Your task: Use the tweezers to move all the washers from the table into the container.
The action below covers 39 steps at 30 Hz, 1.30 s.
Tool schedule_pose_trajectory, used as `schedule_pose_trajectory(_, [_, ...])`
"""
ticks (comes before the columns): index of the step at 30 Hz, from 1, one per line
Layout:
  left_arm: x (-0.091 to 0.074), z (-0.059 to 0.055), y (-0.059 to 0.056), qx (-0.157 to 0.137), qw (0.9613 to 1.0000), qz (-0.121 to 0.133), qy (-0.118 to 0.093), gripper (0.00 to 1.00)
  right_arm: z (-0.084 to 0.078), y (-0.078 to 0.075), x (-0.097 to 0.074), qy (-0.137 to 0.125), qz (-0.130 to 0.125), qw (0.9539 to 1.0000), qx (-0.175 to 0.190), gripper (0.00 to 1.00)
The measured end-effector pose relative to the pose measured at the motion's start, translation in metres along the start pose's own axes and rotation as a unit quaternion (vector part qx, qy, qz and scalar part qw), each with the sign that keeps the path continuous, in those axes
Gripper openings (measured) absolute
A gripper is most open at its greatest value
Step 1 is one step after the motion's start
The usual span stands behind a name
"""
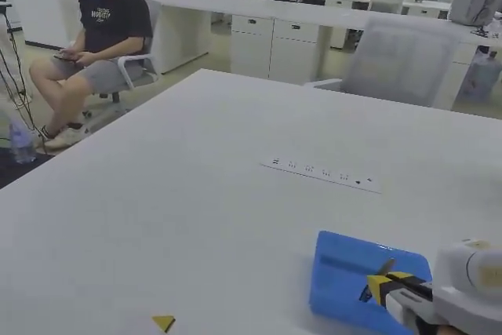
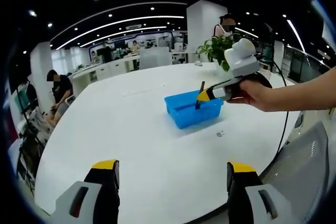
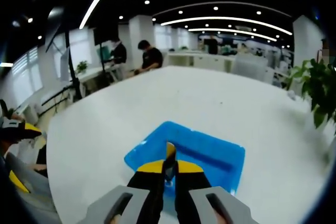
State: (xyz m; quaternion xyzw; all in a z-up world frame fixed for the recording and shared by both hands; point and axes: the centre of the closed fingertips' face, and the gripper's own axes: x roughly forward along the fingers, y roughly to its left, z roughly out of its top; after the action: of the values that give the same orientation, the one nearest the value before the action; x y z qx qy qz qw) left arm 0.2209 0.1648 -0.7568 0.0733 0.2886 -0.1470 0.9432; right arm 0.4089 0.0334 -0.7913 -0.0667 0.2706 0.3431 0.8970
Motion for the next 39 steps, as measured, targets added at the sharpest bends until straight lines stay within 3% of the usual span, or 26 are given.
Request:
schedule_pose_trajectory(10, [-0.001, -0.001, 0.000, 0.002, 1.0000, -0.001, 0.001, 0.86, 0.005, -0.003, -0.007, -0.007, 0.000, 0.9998, 0.021, 0.03])
schedule_pose_trajectory(20, [-0.003, 0.005, -0.003, 0.006, 0.9999, -0.006, -0.008, 0.85, 0.029, 0.001, -0.048, -0.055, -0.006, 0.9980, 0.030, 0.03])
schedule_pose_trajectory(23, [-0.003, 0.005, -0.005, 0.006, 0.9999, -0.008, -0.011, 0.86, 0.029, 0.002, -0.059, -0.064, -0.007, 0.9973, 0.035, 0.03])
schedule_pose_trajectory(28, [-0.005, 0.007, -0.008, 0.005, 0.9998, -0.010, -0.015, 0.86, 0.021, 0.011, -0.076, -0.064, -0.004, 0.9974, 0.033, 0.03])
schedule_pose_trajectory(31, [-0.005, 0.006, -0.010, 0.005, 0.9998, -0.012, -0.016, 0.87, 0.007, 0.017, -0.082, -0.050, 0.000, 0.9984, 0.027, 0.03])
schedule_pose_trajectory(39, [-0.007, 0.005, -0.013, 0.010, 0.9997, -0.014, -0.015, 0.86, -0.030, 0.027, -0.081, -0.011, 0.009, 0.9995, 0.029, 0.03])
